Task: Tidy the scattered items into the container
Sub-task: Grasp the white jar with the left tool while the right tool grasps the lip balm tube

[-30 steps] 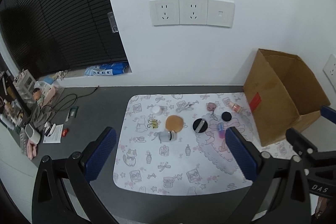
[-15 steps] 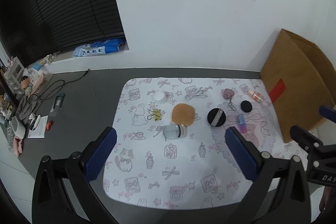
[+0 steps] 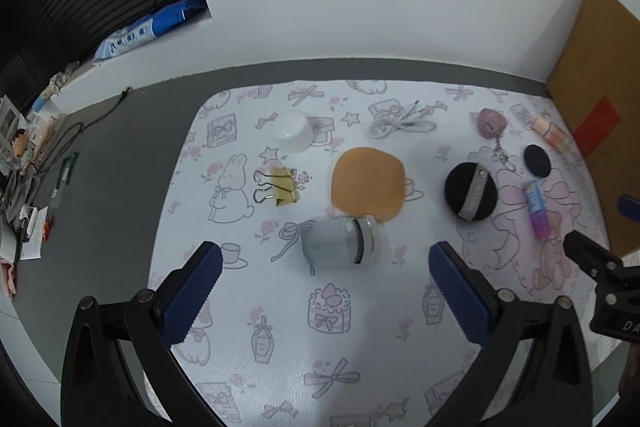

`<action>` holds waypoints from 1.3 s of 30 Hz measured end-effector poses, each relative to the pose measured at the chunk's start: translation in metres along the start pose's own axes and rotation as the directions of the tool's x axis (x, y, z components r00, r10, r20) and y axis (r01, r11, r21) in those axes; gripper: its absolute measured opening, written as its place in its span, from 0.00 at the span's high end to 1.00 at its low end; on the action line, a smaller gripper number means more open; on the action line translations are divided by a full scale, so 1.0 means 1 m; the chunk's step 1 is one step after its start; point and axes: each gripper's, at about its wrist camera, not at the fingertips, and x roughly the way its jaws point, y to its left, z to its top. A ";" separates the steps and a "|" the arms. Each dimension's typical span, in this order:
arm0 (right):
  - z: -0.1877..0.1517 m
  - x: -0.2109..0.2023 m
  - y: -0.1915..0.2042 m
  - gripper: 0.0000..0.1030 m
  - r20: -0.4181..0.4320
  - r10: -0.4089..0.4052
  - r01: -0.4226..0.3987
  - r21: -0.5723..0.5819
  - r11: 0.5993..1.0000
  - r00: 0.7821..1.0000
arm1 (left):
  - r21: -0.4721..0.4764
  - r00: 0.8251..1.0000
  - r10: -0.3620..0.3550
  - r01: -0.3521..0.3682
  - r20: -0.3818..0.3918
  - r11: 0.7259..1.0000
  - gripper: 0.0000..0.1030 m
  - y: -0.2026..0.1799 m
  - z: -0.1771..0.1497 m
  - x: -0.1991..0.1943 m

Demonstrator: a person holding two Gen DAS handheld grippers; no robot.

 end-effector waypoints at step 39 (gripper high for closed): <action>0.003 0.068 0.016 0.57 -0.037 0.040 -0.040 -0.016 0.999 0.999 | 0.035 0.997 -0.074 0.075 -0.013 0.997 0.45 -0.002 0.000 0.061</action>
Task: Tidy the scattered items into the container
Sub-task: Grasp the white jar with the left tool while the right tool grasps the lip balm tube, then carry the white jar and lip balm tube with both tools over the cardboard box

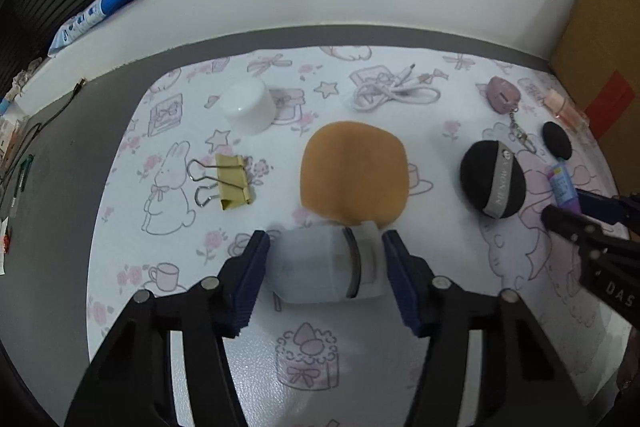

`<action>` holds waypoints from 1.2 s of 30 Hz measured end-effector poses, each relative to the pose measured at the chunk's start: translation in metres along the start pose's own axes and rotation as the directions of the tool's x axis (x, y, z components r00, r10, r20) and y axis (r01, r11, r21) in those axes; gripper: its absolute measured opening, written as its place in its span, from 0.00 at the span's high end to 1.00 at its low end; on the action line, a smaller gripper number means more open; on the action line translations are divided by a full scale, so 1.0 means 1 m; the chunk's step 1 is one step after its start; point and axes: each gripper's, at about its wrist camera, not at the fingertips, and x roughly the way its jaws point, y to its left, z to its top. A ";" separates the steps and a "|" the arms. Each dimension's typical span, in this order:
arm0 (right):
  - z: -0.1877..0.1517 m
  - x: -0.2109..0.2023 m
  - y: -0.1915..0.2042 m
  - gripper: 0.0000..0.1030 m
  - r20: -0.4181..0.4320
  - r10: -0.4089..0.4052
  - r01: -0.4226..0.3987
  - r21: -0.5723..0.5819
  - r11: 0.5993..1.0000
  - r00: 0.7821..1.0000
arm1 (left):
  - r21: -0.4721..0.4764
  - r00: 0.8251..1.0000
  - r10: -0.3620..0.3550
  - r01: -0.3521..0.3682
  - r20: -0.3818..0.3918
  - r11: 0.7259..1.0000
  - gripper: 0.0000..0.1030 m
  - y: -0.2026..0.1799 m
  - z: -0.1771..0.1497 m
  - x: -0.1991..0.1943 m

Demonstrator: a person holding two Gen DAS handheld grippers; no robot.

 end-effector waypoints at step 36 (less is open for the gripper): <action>0.018 -0.103 -0.012 0.82 0.104 -0.044 0.039 0.042 0.998 0.994 | 0.004 0.994 0.001 -0.002 0.105 1.000 0.45 -0.028 0.021 -0.111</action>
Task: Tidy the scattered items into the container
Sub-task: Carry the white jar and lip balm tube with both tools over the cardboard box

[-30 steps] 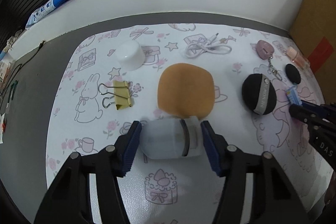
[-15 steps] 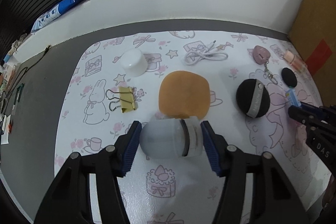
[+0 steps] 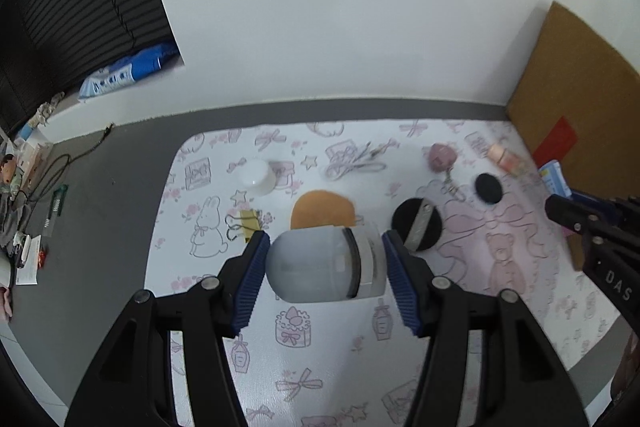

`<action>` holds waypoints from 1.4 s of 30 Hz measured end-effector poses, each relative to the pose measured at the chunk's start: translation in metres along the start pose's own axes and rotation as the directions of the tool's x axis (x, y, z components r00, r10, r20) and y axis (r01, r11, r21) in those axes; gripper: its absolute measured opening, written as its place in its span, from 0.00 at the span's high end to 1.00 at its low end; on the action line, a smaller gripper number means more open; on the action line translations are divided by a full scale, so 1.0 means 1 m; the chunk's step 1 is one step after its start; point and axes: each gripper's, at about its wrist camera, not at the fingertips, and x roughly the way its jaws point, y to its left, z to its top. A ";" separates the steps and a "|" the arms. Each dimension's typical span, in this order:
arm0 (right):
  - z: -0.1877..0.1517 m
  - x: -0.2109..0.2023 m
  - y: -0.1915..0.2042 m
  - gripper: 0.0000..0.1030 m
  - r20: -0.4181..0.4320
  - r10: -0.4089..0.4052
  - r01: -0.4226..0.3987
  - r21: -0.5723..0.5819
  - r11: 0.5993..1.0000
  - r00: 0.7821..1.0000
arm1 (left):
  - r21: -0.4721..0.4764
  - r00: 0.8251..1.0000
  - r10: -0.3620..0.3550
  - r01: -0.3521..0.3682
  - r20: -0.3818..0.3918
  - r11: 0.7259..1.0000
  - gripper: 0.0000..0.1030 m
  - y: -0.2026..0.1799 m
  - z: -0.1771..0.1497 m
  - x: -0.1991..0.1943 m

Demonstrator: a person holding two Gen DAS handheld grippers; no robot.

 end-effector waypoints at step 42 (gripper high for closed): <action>0.005 -0.218 -0.017 0.81 0.256 -0.069 0.055 0.062 0.997 0.964 | 0.007 0.969 -0.037 0.036 0.245 0.999 0.45 -0.039 0.043 -0.189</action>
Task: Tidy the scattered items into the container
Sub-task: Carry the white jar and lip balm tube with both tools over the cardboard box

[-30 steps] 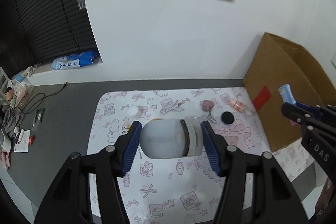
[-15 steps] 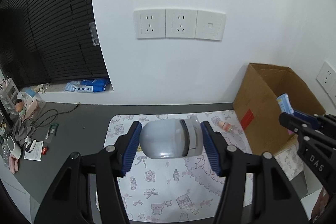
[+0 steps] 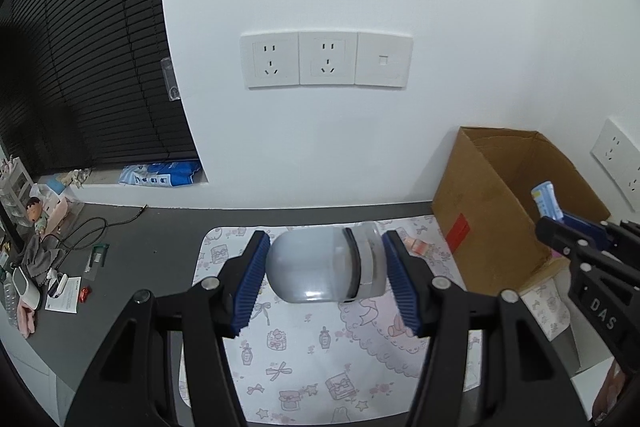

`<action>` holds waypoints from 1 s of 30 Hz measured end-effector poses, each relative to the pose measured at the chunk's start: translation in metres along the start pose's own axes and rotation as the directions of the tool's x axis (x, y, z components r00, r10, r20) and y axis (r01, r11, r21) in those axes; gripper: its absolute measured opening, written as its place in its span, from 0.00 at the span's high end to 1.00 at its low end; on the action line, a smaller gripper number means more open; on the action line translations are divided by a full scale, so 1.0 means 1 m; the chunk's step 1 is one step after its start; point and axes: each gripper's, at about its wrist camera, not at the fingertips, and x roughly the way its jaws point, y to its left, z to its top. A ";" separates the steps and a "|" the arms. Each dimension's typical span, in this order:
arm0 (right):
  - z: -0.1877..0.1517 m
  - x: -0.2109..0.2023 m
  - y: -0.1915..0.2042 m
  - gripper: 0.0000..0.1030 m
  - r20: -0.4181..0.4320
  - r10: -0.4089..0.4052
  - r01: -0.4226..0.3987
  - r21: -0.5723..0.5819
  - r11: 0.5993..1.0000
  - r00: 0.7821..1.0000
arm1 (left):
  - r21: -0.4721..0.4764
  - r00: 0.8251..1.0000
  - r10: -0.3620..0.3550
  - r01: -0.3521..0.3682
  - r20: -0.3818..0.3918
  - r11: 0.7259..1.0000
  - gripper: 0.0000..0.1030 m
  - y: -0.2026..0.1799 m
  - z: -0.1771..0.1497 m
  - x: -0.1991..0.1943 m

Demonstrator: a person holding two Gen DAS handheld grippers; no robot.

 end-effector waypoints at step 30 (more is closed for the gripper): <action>-0.017 0.009 -0.251 0.81 -0.042 -0.172 0.176 0.122 0.977 0.984 | 0.181 0.983 -0.179 0.181 -0.026 0.967 0.45 -0.259 0.046 0.061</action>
